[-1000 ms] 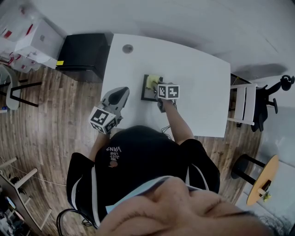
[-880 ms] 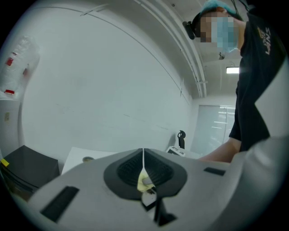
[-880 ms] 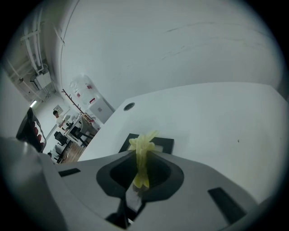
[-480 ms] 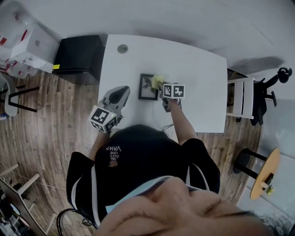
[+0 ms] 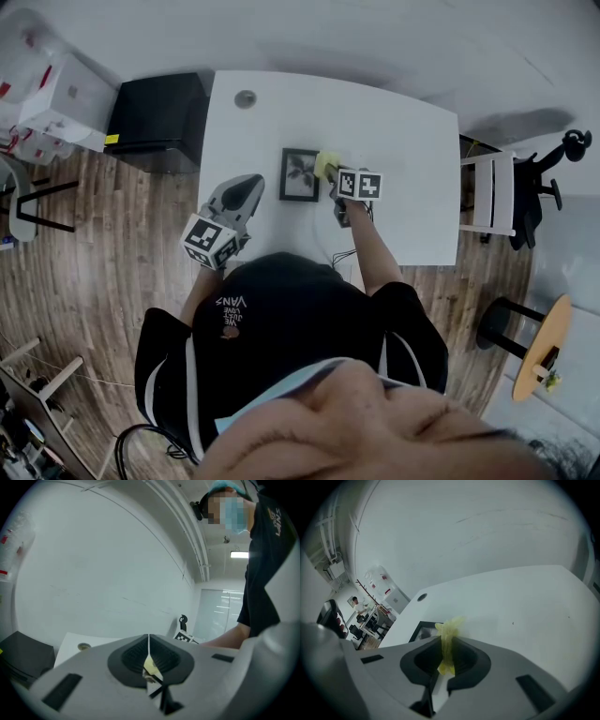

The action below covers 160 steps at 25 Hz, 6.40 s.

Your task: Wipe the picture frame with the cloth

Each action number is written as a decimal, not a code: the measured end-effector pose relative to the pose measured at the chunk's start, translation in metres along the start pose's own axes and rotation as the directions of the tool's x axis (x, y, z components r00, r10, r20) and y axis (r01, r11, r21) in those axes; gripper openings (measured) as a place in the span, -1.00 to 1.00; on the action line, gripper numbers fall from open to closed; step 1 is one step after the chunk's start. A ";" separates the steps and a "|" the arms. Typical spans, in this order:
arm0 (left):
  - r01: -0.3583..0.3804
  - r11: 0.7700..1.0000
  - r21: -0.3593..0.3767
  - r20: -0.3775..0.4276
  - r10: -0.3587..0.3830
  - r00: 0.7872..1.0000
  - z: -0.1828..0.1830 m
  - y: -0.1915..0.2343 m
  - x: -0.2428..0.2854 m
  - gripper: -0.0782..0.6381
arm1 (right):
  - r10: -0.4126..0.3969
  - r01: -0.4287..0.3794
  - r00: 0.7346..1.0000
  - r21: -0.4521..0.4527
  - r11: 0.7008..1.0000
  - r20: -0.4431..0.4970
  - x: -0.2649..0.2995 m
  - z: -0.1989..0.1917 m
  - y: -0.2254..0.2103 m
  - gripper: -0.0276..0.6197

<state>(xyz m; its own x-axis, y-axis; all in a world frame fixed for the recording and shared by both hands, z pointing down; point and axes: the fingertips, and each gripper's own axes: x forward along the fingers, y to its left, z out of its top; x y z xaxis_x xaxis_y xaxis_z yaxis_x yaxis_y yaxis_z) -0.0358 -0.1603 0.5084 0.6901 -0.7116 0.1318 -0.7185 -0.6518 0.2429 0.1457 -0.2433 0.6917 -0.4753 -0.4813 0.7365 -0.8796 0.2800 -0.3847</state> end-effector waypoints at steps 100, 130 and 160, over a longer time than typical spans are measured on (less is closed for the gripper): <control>-0.045 0.999 -0.010 -0.025 0.045 0.999 -0.018 -0.002 -0.044 -0.73 | 0.256 -0.257 0.964 -0.008 0.966 -0.077 0.028 -0.046 0.119 -0.79; 0.046 0.999 -0.014 -0.033 -0.046 0.998 -0.016 -0.017 -0.014 -0.73 | 0.071 -0.069 0.996 0.034 0.997 -0.046 -0.008 -0.053 0.026 -0.79; -0.002 1.000 -0.013 -0.039 0.001 0.999 -0.021 -0.004 -0.028 -0.73 | 0.237 -0.236 0.970 0.036 0.971 -0.043 0.015 -0.052 0.099 -0.79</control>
<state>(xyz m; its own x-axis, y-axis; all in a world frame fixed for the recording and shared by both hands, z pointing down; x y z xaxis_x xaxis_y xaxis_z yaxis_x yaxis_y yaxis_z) -0.0506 -0.1326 0.5236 0.6921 -0.7017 0.1691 -0.7185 -0.6472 0.2548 0.0524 -0.1796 0.6931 -0.6692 -0.3650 0.6472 -0.7427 0.3555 -0.5675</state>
